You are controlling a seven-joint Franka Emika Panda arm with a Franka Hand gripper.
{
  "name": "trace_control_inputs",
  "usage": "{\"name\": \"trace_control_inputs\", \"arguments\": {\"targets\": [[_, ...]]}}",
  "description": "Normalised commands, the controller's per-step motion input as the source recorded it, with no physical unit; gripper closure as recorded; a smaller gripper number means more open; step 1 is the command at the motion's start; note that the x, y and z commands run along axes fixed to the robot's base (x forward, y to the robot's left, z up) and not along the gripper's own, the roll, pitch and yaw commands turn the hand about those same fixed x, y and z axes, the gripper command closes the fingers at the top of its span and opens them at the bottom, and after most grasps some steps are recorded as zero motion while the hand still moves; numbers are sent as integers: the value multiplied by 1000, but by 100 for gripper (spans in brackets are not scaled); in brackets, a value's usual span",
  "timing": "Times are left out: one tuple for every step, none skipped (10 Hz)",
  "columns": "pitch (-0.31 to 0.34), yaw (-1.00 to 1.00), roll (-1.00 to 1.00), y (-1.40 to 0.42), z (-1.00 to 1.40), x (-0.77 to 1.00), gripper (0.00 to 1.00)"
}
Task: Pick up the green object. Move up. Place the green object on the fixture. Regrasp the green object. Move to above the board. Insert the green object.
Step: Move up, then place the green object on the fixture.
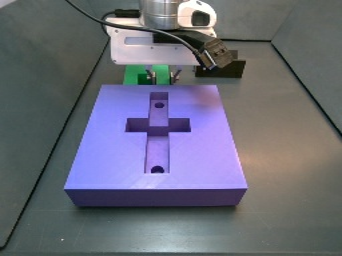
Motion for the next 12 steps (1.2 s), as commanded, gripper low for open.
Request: {"name": "trace_control_inputs", "arguments": {"targets": [[0, 0, 0, 0, 833, 0, 100], [59, -13, 5, 4, 759, -109, 100], [75, -11, -3, -1, 547, -112, 100], [46, -4, -21, -7, 269, -49, 100], [-89, 0, -54, -77, -94, 54, 100], [-57, -231, -603, 20, 40, 389, 100], [-51, -360, -849, 20, 106, 771, 100], [-97, -317, -994, 46, 226, 800, 100], [-149, -286, -1000, 29, 314, 797, 100], [-137, -280, -1000, 17, 331, 806, 100], [-83, -274, -1000, 0, 371, 829, 100], [-9, -249, -911, 0, 431, 889, 100]]}}
